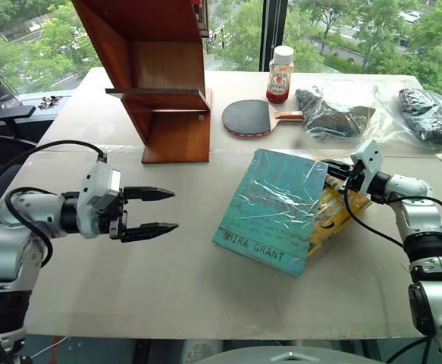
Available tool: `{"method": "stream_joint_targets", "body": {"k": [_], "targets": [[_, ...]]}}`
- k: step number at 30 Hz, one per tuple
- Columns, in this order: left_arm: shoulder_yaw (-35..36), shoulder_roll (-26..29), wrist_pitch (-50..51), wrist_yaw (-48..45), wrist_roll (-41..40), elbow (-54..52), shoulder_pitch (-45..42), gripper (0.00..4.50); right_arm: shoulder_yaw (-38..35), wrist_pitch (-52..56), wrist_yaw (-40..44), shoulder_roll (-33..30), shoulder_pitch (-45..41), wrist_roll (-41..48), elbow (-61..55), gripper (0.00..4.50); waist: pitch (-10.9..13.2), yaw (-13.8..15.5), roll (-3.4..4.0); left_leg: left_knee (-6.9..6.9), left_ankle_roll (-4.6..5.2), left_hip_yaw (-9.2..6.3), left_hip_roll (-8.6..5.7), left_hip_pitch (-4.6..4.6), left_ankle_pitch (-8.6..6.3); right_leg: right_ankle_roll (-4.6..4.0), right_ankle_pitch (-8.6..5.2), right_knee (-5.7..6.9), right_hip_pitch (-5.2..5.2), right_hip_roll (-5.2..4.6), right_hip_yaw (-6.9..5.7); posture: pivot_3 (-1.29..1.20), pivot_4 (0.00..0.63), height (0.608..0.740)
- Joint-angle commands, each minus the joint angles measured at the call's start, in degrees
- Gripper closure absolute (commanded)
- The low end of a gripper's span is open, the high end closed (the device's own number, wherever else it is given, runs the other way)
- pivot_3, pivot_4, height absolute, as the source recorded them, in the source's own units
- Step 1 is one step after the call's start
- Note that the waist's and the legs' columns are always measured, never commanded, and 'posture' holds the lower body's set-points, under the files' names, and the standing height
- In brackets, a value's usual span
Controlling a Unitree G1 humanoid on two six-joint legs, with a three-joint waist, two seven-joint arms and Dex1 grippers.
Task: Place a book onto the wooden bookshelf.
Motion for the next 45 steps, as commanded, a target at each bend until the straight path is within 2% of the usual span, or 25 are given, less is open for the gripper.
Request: {"method": "stream_joint_targets", "body": {"k": [1, 5, 6, 7, 8, 9, 10, 11, 12, 14, 15, 16, 19, 23, 27, 31, 35, 40, 42, 45], "targets": [[1.3, 0.7, -1.6, -0.8, 0.3, 0.7, 0.1, 0.84, -0.1, -1.1, 0.5, -0.4, 1.4, 0.4, -2.3, 4.45, 0.0, 0.0, 0.0, 0.0, 0.0, 0.0, 0.0, 0.0, 0.0, 0.0, 0.0, 0.0, 0.0, 0.0, 0.0, 0.0, 0.15, 0.74], [-2.3, -0.5, 1.3, 4.2, 2.8, 0.7, -1.0, 0.84, -4.0, -1.3, -2.4, -3.9, 3.7, 0.9, -4.6, 4.45, 0.0, 0.2, 0.04, 0.0, 0.0, 0.01, -0.01, 0.0, 0.0, 0.0, 0.0, 0.0, 0.0, -0.01, 0.0, 0.0, 0.15, 0.74], [-3.3, -1.3, 3.2, 6.0, 2.7, 0.1, -1.4, 0.84, -5.6, 0.7, -2.2, -5.4, 5.4, 2.8, -8.4, 4.21, 0.0, 0.3, 0.05, 0.0, 0.0, 0.01, -0.04, -0.01, 0.0, 0.01, 0.0, 0.0, 0.01, -0.04, 0.0, 0.0, 0.15, 0.74], [-3.9, -1.8, 4.4, 7.0, 2.4, -0.2, -1.7, 0.84, -6.5, 2.2, -1.9, -6.2, 6.6, 4.2, -11.2, 3.91, 0.0, 0.5, 0.07, 0.0, 0.0, 0.01, -0.04, -0.01, 0.0, 0.01, 0.0, 0.0, 0.01, -0.05, 0.0, 0.0, 0.15, 0.74], [-5.1, -2.3, 5.9, 8.0, 2.4, -0.6, -1.9, 0.47, -7.9, 5.5, -0.8, -7.9, 8.7, 6.8, -16.4, 3.5, 0.0, 0.5, 0.06, 0.0, 0.0, 0.0, -0.06, -0.04, 0.0, 0.01, 0.0, -0.01, 0.01, -0.06, 0.0, 0.0, 0.15, 0.74], [-6.1, -2.6, 7.1, 8.8, 2.6, -0.9, -1.9, 0.37, -9.0, 8.2, 0.2, -9.4, 10.8, 8.9, -20.8, 3.24, 0.1, 0.5, 0.08, 0.0, 0.0, 0.0, -0.06, -0.04, 0.0, 0.02, 0.0, -0.01, 0.01, -0.07, 0.0, 0.0, 0.15, 0.74], [-6.9, -3.1, 9.5, 8.9, 1.1, -1.5, -2.3, 0.06, -10.9, 11.5, 1.6, -11.7, 14.0, 11.7, -26.4, 2.69, 0.1, 0.4, 0.08, 0.0, 0.0, -0.01, -0.06, -0.06, 0.0, 0.02, 0.0, -0.01, 0.0, -0.06, 0.0, 0.0, 0.15, 0.74], [-7.7, -3.6, 11.9, 9.6, 0.0, -1.7, -2.9, 0.0, -12.7, 14.3, 2.7, -13.6, 16.9, 14.3, -31.2, 2.48, 0.1, 0.5, 0.1, 0.0, 0.0, -0.03, -0.05, -0.04, 0.0, 0.02, 0.0, 0.0, 0.01, -0.06, -0.01, 0.0, 0.15, 0.74], [-8.1, -4.0, 13.9, 10.2, -0.8, -1.7, -3.6, 0.0, -14.5, 17.0, 3.2, -15.1, 19.5, 16.7, -35.1, 1.92, 0.1, 0.6, 0.1, -0.03, 0.0, -0.08, -0.04, -0.06, 0.0, 0.02, 0.0, 0.01, -0.01, -0.04, -0.04, 0.0, 0.15, 0.74], [-8.9, -4.4, 17.2, 10.2, -2.1, -0.9, -4.7, 0.0, -17.6, 21.4, 3.9, -17.1, 24.2, 21.3, -41.6, 1.17, 0.1, 0.5, 0.09, -0.07, 0.0, -0.12, -0.04, -0.02, 0.0, 0.02, -0.01, 0.01, 0.01, -0.02, -0.08, 0.0, 0.15, 0.74], [-10.0, -4.6, 19.1, 11.1, -1.5, 0.2, -5.7, 0.0, -19.8, 23.9, 5.1, -18.2, 27.9, 24.3, -45.6, 0.57, 0.1, 0.3, 0.08, -0.07, 0.0, -0.14, -0.03, 0.0, 0.0, 0.02, -0.01, 0.01, 0.03, 0.01, -0.08, 0.0, 0.15, 0.74], [-10.7, -4.6, 20.4, 11.7, -1.0, 1.0, -6.4, 0.0, -21.3, 25.7, 5.7, -18.9, 30.5, 26.3, -48.5, 0.17, 0.1, 0.4, 0.06, -0.06, 0.0, -0.13, -0.02, 0.02, 0.0, 0.02, -0.01, 0.02, 0.03, 0.03, -0.08, 0.0, 0.15, 0.74], [-14.2, -5.0, 31.4, 11.4, -4.6, 2.4, -9.3, 0.0, -29.4, 32.3, 9.5, -20.4, 43.0, 34.0, -57.6, 0.07, 0.1, 0.4, 0.05, -0.05, 0.01, -0.18, 0.0, 0.06, 0.0, 0.03, -0.02, 0.02, 0.08, 0.08, -0.08, 0.0, 0.15, 0.74], [-17.8, -8.9, 43.4, 16.5, -5.0, 7.6, -15.4, 0.0, -36.8, 34.3, 10.5, -19.4, 53.6, 37.4, -63.9, 0.07, 0.1, 0.5, 0.0, 0.07, 0.01, -0.15, -0.03, 0.02, 0.0, 0.26, -0.14, 0.01, 0.11, 0.04, -0.07, 0.0, 0.15, 0.74], [-21.8, -14.3, 52.3, 18.2, -5.4, 13.5, -21.5, 0.0, -40.3, 33.3, 10.2, -16.6, 59.5, 39.4, -70.4, 0.07, -0.1, 0.5, -0.15, 0.3, 0.01, -0.22, -0.01, 0.05, 0.0, 0.22, -0.2, 0.05, 0.19, 0.09, -0.1, 0.0, 0.15, 0.74], [-24.3, -19.4, 55.8, 17.5, -6.0, 17.3, -26.3, 0.0, -41.8, 32.7, 10.0, -15.3, 63.2, 40.6, -73.8, 0.07, -0.2, 0.8, -0.1, 0.35, 0.01, -0.21, -0.03, 0.03, 0.0, 0.1, -0.26, 0.06, 0.21, 0.06, -0.09, 0.0, 0.15, 0.74], [-26.4, -21.9, 57.7, 16.9, -6.1, 18.9, -28.7, 0.0, -42.3, 31.7, 9.4, -14.5, 64.6, 40.1, -74.5, 0.07, -0.2, 1.6, -0.11, 0.37, 0.0, -0.2, -0.05, -0.01, 0.0, 0.08, -0.26, 0.05, 0.2, 0.05, -0.08, 0.0, 0.15, 0.74], [-21.7, -23.5, 62.7, 17.4, -9.3, 20.6, -31.1, 1.55, -42.4, 31.4, 8.4, -14.4, 65.1, 40.0, -75.2, 0.0, -0.1, 1.6, -0.16, 0.37, 0.0, -0.23, -0.05, -0.04, 0.0, 0.03, -0.26, 0.05, 0.19, 0.06, -0.09, 0.0, 0.15, 0.74], [-19.9, -23.7, 64.4, 17.8, -10.5, 20.6, -31.4, 2.5, -42.1, 31.1, 8.2, -14.6, 65.1, 39.8, -75.1, 0.0, -0.1, 1.6, -0.18, 0.37, 0.0, -0.25, -0.05, -0.05, 0.0, 0.03, -0.26, 0.05, 0.18, 0.06, -0.1, 0.0, 0.15, 0.74], [-12.4, -25.4, 67.2, 18.2, -15.6, 19.2, -32.3, 3.93, -40.4, 30.8, 7.1, -15.1, 63.1, 39.4, -74.4, 0.0, -0.1, 1.7, -0.18, 0.37, 0.0, -0.25, -0.05, -0.06, 0.0, 0.02, -0.26, 0.05, 0.18, 0.06, -0.11, 0.0, 0.15, 0.74]]}}
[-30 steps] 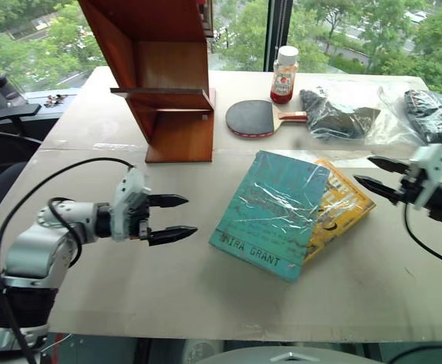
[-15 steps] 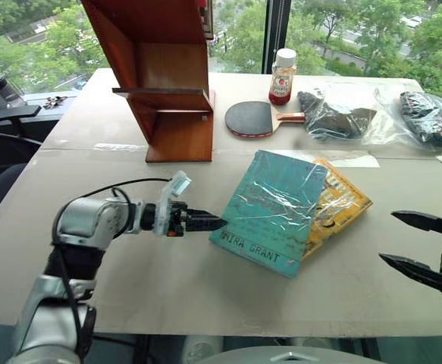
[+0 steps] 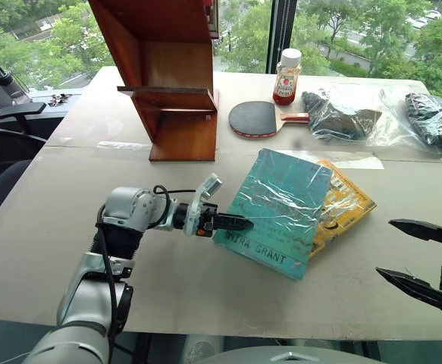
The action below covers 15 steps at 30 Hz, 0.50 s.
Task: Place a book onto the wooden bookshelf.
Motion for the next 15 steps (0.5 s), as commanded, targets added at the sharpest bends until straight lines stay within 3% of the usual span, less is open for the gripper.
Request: {"method": "stream_joint_targets", "body": {"k": [1, 3, 7, 10, 11, 15], "targets": [[9.1, -1.6, 0.1, -0.4, -7.2, -4.6, -1.5, 4.4, 0.7, -1.3, -0.9, -0.7, -2.0, -0.1, -0.1, 0.0, 0.0, -0.1, 0.0, 0.01, 0.0, 0.0, 0.0, 0.0, 0.0, 0.0, 0.0, 0.0, 0.0, 0.0, 0.0, 0.0, 0.15, 0.74], [11.8, -2.2, -4.9, -0.6, -8.3, -9.6, -1.0, 4.48, 1.5, -1.5, -0.8, -1.0, -3.4, -0.7, 1.0, 0.0, 0.0, 0.0, -0.01, 0.01, 0.0, 0.0, 0.0, -0.02, 0.0, -0.09, 0.06, 0.0, -0.01, -0.02, 0.0, 0.0, 0.15, 0.74], [8.8, -0.6, -24.8, -3.2, -0.9, -21.3, -1.9, 4.48, 3.5, -1.7, -1.2, -1.9, -7.3, -0.8, 3.2, 0.0, 0.0, 0.1, -0.02, 0.01, 0.0, 0.0, -0.01, -0.03, 0.0, -0.2, 0.13, 0.0, 0.0, -0.04, -0.01, 0.0, 0.15, 0.74], [9.4, -4.1, -36.2, -2.1, 1.0, -25.8, -4.3, 4.48, 6.0, -2.2, -1.7, -2.5, -11.2, -1.5, 5.0, 0.0, 0.0, 0.3, -0.03, 0.02, -0.01, 0.01, -0.02, -0.03, 0.0, -0.21, 0.14, -0.01, 0.01, -0.04, -0.01, 0.0, 0.15, 0.74], [8.0, -4.8, -41.3, -2.0, 3.8, -27.1, -4.9, 4.48, 6.8, -2.4, -2.0, -2.6, -12.8, -1.8, 5.8, 0.0, 0.0, 0.4, -0.03, 0.05, -0.01, 0.01, -0.04, -0.05, 0.0, -0.21, 0.14, -0.02, 0.01, -0.05, -0.01, 0.0, 0.15, 0.74], [-1.7, -4.9, -72.9, 3.2, 28.4, -24.2, -8.4, 4.48, 8.8, -2.6, -4.2, -2.5, -20.3, -0.8, 8.4, 0.0, 0.0, 0.4, -0.02, 0.13, -0.01, 0.05, -0.07, -0.06, 0.0, -0.21, 0.14, -0.05, 0.04, -0.05, 0.05, 0.0, 0.15, 0.74]]}}
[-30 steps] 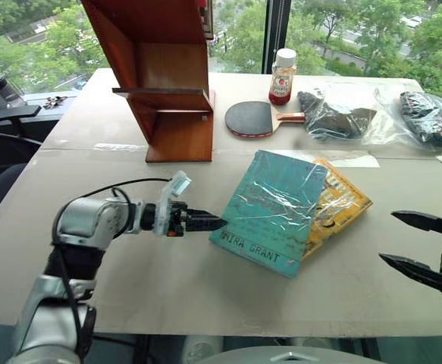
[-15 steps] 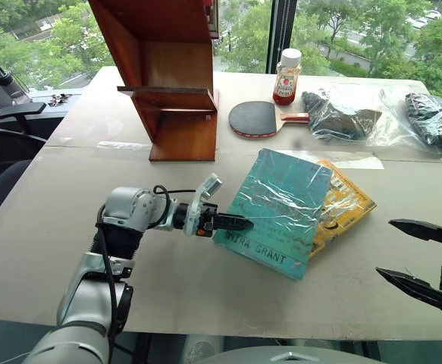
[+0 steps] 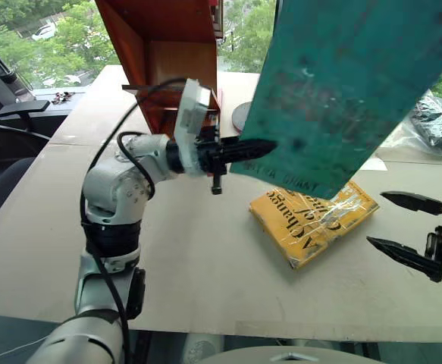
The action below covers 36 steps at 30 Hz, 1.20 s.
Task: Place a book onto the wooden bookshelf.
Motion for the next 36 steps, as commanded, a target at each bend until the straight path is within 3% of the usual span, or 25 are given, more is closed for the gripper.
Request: {"method": "stream_joint_targets", "body": {"k": [1, 4, 6, 12, 23, 36], "targets": [[-5.7, 0.3, -27.0, 8.9, 21.8, 4.7, -5.4, 4.48, -0.3, 0.2, -3.1, -0.5, -6.2, 3.6, 1.4, 0.0, 0.0, 0.0, -0.01, 0.0, 0.0, 0.0, 0.0, 0.0, 0.0, 0.0, 0.0, 0.0, 0.0, 0.01, 0.0, 0.0, 0.15, 0.74], [-8.5, 5.4, -44.4, 20.2, 40.9, 11.8, -12.2, 4.48, 0.2, 2.5, -7.3, 0.0, -14.2, 9.1, 3.5, 0.0, 0.1, -0.1, -0.09, 0.08, 0.0, 0.0, 0.0, 0.0, 0.0, 0.02, 0.06, 0.01, 0.0, 0.05, 0.05, 0.0, 0.15, 0.74], [-8.7, 9.0, -48.0, 26.5, 49.5, 14.4, -15.2, 4.48, 0.8, 3.5, -9.1, 0.2, -17.9, 10.9, 5.2, 0.0, 0.2, -0.5, -0.15, 0.08, 0.01, -0.01, 0.03, -0.02, 0.0, 0.22, 0.18, 0.01, 0.0, 0.09, 0.07, 0.0, 0.15, 0.74], [-9.8, 16.4, -52.6, 33.8, 62.1, 17.4, -16.7, 4.48, 1.8, 6.0, -13.7, 1.4, -24.0, 14.8, 8.9, 0.0, 0.2, 0.1, -0.15, -0.1, 0.04, -0.01, 0.03, -0.13, -0.02, 0.3, 0.16, -0.06, -0.08, 0.01, -0.02, 0.0, 0.15, 0.74], [-6.1, 26.3, -44.3, 31.3, 66.9, 16.6, -10.0, 4.48, 4.0, 8.7, -14.8, 2.2, -30.8, 17.3, 15.2, 0.0, 0.3, -0.5, -0.11, -0.01, 0.04, -0.04, 0.07, -0.25, -0.02, 0.3, 0.16, 0.04, -0.22, 0.02, -0.09, 0.0, 0.15, 0.74], [-5.7, 31.3, -33.9, 24.2, 68.4, 16.6, -7.0, 4.48, 5.3, 7.2, -13.5, 3.0, -31.2, 14.8, 15.6, 0.0, 0.3, -0.4, -0.12, 0.11, 0.04, -0.08, 0.07, -0.38, -0.02, 0.31, 0.16, 0.05, -0.24, 0.0, -0.14, 0.0, 0.15, 0.74]]}}
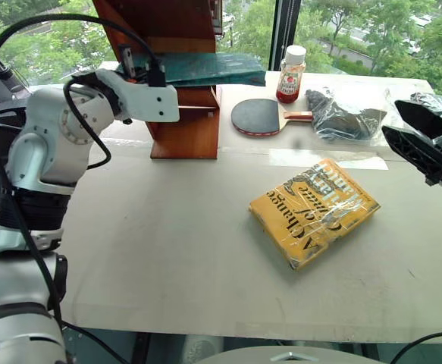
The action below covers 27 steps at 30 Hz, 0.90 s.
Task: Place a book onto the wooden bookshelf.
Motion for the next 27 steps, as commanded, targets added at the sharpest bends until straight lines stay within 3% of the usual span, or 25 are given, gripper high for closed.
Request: {"method": "stream_joint_targets", "body": {"k": [1, 8, 9, 15, 18, 23, 27], "targets": [[2.6, 2.4, 3.1, -1.4, 0.4, -1.4, -0.8, 4.48, -1.5, -1.2, 0.3, -0.1, -0.1, -0.4, -1.1, 0.0, 0.0, -0.2, 0.01, 0.0, 0.0, 0.0, 0.0, 0.01, 0.0, 0.0, 0.0, 0.01, 0.0, 0.01, 0.0, 0.0, 0.15, 0.74], [2.8, 3.7, 6.3, -4.0, -0.1, -0.6, 0.4, 4.48, -1.7, -1.6, 0.4, 0.1, 0.7, -1.1, -1.7, 0.0, 0.0, -1.5, 0.02, -0.01, 0.0, 0.02, 0.05, 0.12, 0.0, -0.01, 0.0, 0.11, 0.0, 0.06, 0.04, 0.0, 0.15, 0.74], [2.9, 3.8, 6.6, -3.8, -0.1, -0.6, 0.4, 3.69, -1.7, -1.6, 0.4, 0.1, 0.6, -1.1, -1.7, 0.0, 0.0, -1.7, 0.02, -0.01, 0.0, 0.02, 0.05, 0.13, 0.0, -0.01, 0.0, 0.14, 0.01, 0.06, 0.04, 0.0, 0.15, 0.74], [5.0, 3.8, 10.7, -3.1, -0.9, -2.7, 1.9, 0.92, -1.6, -1.9, 0.8, 0.2, 0.5, -1.8, -1.1, 0.0, 0.0, -1.5, 0.02, -0.01, 0.0, 0.04, 0.04, 0.24, 0.0, 0.0, -0.01, 0.23, 0.06, 0.07, 0.07, 0.0, 0.15, 0.74], [6.9, 4.0, 12.5, -2.3, -1.0, -4.8, 3.6, 0.03, -1.6, -2.2, 1.1, 0.2, 0.5, -2.2, -0.6, 0.0, 0.0, -1.4, 0.02, 0.0, 0.0, 0.04, 0.04, 0.24, 0.0, -0.01, -0.01, 0.23, 0.06, 0.06, 0.07, 0.0, 0.15, 0.74], [13.2, 4.5, 17.3, -1.2, -2.0, -11.3, 10.0, 0.03, -1.9, -2.8, 1.6, 0.2, 1.1, -3.0, 0.0, 0.0, 0.0, -1.5, 0.0, -0.01, 0.0, 0.04, 0.05, 0.21, 0.0, -0.01, -0.01, 0.21, 0.04, 0.05, 0.07, 0.0, 0.15, 0.74], [20.3, -1.4, 20.2, -0.2, -10.7, -18.2, 15.1, 0.03, -3.1, -3.2, 2.1, 0.2, 3.9, -3.8, -0.3, 0.0, 0.0, -1.2, 0.0, -0.01, 0.0, 0.04, 0.04, 0.2, 0.0, -0.01, -0.01, 0.2, 0.05, 0.02, 0.06, 0.0, 0.15, 0.74]]}}
